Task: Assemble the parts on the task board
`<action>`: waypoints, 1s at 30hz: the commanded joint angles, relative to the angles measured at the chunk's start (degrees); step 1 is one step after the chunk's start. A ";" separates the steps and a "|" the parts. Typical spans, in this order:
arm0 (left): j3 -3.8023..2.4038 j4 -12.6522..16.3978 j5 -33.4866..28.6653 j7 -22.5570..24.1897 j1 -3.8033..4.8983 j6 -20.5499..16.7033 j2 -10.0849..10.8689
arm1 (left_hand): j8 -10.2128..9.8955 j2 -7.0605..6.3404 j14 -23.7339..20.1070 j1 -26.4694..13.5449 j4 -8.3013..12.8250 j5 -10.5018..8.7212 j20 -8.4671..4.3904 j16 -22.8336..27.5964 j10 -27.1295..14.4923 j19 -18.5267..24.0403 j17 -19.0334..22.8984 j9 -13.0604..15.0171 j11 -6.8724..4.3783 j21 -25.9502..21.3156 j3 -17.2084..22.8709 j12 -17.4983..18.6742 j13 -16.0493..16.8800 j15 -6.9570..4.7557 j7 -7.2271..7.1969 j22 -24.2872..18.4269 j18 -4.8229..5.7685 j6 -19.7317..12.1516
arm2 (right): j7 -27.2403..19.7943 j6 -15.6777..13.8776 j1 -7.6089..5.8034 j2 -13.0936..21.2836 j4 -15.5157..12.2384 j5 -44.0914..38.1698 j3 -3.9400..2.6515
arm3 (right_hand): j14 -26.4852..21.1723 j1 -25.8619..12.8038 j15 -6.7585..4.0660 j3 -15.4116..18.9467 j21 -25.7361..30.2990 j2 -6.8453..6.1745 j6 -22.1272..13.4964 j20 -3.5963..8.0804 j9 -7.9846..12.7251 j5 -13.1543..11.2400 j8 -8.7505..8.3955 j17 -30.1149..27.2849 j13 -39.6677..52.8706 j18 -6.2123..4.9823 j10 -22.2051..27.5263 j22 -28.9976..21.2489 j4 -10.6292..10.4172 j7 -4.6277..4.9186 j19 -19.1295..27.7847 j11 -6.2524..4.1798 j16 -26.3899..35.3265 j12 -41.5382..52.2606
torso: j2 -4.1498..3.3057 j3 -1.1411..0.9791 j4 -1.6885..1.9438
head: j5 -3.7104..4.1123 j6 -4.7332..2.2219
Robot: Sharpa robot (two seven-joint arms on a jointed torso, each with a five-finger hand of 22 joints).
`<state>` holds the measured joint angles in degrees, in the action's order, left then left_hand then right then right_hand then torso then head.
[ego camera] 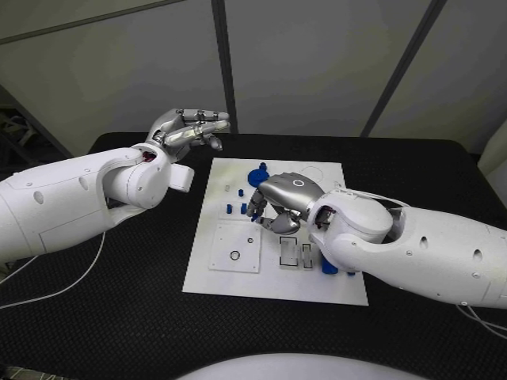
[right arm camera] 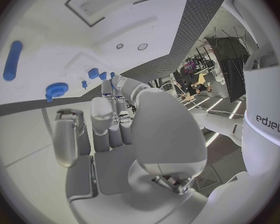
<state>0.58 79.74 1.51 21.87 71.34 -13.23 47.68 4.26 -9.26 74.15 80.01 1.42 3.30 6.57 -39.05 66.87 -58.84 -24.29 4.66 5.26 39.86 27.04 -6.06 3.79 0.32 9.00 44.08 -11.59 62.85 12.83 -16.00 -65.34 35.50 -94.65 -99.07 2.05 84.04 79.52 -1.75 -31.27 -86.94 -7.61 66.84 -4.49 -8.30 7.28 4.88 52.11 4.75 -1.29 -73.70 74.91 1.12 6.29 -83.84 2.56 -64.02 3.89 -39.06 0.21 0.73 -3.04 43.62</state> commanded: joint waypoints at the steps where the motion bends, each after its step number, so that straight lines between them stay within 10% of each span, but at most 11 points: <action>1: -0.04 -0.06 -0.22 0.11 0.08 1.02 -0.40 | -0.36 0.37 0.10 0.09 0.16 0.18 -0.20 0.29 0.01 0.07 0.05 0.04 0.23 -0.33 0.19 0.29 -0.08 0.05 0.22 -0.09 1.11 -0.10 | -1.27 2.28 0.77 -0.80 0.70 -0.24 0.20 | 0.51 -0.42 -0.35 -0.19 0.05 0.14 0.34 0.35 -0.05 -0.25 0.07 -0.10 -0.04 0.38 -0.01 12.22 -0.32 0.08 -4.39 0.17 -0.16 -0.33 | -0.03 -0.04 -0.06 | -0.66 0.25; 30: -0.04 -0.29 -0.22 -0.24 0.10 1.45 -1.01 | -0.37 0.40 0.10 0.07 0.15 0.17 -0.20 0.33 0.01 0.07 0.06 0.04 0.23 -0.34 0.19 0.30 -0.08 0.06 0.23 -0.10 1.11 -0.10 | -0.85 4.61 3.05 -2.04 2.35 -1.58 0.45 | 0.47 -0.81 -0.31 -0.26 0.22 0.22 0.27 0.35 -0.07 -0.31 -0.09 -0.27 -0.09 0.33 0.17 12.07 -0.52 0.17 -4.29 0.27 -0.21 -0.36 | -0.05 -0.12 -0.12 | -1.93 1.57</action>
<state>0.59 79.43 1.49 21.56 71.36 -12.55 46.72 4.27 -9.26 74.16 80.01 1.42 3.30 6.57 -39.06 66.87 -58.84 -24.31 4.66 5.26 39.86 27.04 -6.06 3.79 0.34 9.00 44.04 -11.59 62.85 12.11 -12.30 -62.29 33.51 -92.38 -99.86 2.47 84.04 79.28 -1.75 -31.44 -86.94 -7.37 66.90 -4.49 -8.27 7.26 4.59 51.88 4.74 -1.30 -73.69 74.91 0.95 6.36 -83.84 2.57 -64.02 3.89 -39.13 0.07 0.53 -5.02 45.10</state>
